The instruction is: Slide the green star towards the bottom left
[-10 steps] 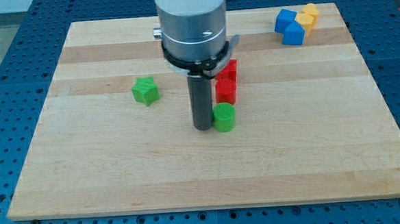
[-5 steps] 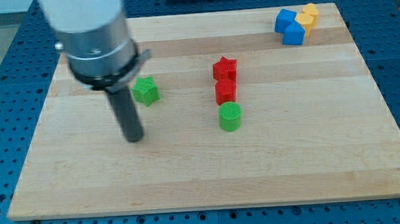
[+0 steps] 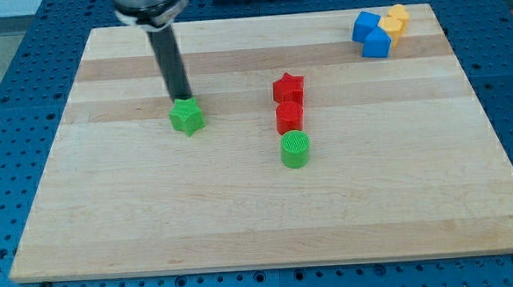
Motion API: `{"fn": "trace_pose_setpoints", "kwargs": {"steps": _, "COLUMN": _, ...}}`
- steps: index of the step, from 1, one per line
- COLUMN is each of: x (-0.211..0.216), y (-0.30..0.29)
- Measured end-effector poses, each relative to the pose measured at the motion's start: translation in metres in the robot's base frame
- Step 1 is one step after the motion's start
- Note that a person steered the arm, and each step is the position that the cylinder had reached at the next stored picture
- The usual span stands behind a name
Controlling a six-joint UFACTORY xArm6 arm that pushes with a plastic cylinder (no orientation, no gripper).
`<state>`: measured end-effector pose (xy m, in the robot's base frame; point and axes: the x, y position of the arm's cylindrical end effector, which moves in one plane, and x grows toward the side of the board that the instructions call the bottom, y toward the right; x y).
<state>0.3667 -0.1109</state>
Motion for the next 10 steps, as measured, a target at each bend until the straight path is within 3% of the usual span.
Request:
{"fn": "trace_pose_setpoints", "kwargs": {"steps": 1, "x": 0.007, "y": 0.019}}
{"fn": "trace_pose_setpoints", "kwargs": {"steps": 3, "x": 0.074, "y": 0.019}}
{"fn": "trace_pose_setpoints", "kwargs": {"steps": 4, "x": 0.087, "y": 0.019}}
{"fn": "trace_pose_setpoints", "kwargs": {"steps": 5, "x": 0.058, "y": 0.019}}
{"fn": "trace_pose_setpoints", "kwargs": {"steps": 7, "x": 0.051, "y": -0.004}}
{"fn": "trace_pose_setpoints", "kwargs": {"steps": 10, "x": 0.12, "y": -0.004}}
